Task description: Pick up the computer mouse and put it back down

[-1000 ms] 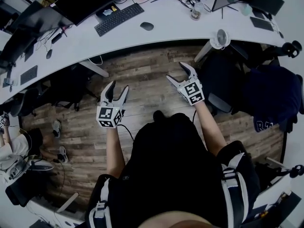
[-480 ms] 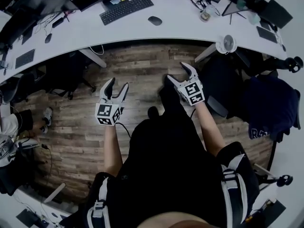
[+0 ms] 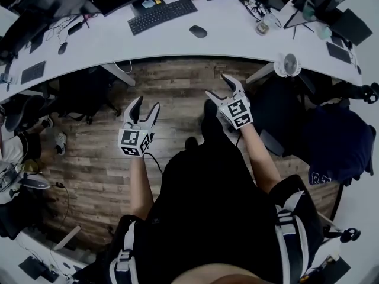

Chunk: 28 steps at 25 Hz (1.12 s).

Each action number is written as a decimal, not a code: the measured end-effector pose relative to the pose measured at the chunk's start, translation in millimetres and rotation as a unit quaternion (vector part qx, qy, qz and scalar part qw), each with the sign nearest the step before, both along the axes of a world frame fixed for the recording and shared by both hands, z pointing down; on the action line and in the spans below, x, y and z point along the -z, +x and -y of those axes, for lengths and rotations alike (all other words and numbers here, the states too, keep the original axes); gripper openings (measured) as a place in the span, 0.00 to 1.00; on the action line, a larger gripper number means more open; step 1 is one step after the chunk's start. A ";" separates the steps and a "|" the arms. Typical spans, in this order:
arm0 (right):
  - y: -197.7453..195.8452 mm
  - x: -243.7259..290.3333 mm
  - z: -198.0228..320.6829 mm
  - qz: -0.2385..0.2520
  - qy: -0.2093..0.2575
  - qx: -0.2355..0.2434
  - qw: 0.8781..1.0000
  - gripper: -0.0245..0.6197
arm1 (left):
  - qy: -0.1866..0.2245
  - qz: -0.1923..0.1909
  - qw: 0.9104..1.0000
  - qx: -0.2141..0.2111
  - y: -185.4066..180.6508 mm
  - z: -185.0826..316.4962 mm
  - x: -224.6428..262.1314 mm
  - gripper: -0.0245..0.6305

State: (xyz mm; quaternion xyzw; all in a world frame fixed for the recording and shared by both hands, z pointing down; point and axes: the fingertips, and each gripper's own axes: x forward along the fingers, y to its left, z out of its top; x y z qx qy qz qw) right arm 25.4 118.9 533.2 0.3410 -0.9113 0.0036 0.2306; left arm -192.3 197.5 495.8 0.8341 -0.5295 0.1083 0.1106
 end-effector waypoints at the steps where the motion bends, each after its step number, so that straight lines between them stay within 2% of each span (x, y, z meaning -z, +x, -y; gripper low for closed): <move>1: 1.4 -1.8 5.7 0.000 -0.002 0.000 1.000 0.57 | -0.002 0.001 1.000 0.000 1.5 5.9 -0.7 0.44; 13: 14.1 -13.1 101.5 0.012 -0.026 0.010 1.000 0.57 | -0.025 0.006 1.000 0.007 25.7 95.8 -2.8 0.44; 21: 19.1 -24.5 167.0 0.017 -0.045 0.046 0.998 0.57 | -0.039 0.002 0.999 0.037 48.6 150.0 -5.8 0.44; 28: 14.4 -43.1 216.0 0.000 -0.052 0.101 0.994 0.55 | -0.051 0.009 0.996 0.068 66.4 194.3 -10.0 0.44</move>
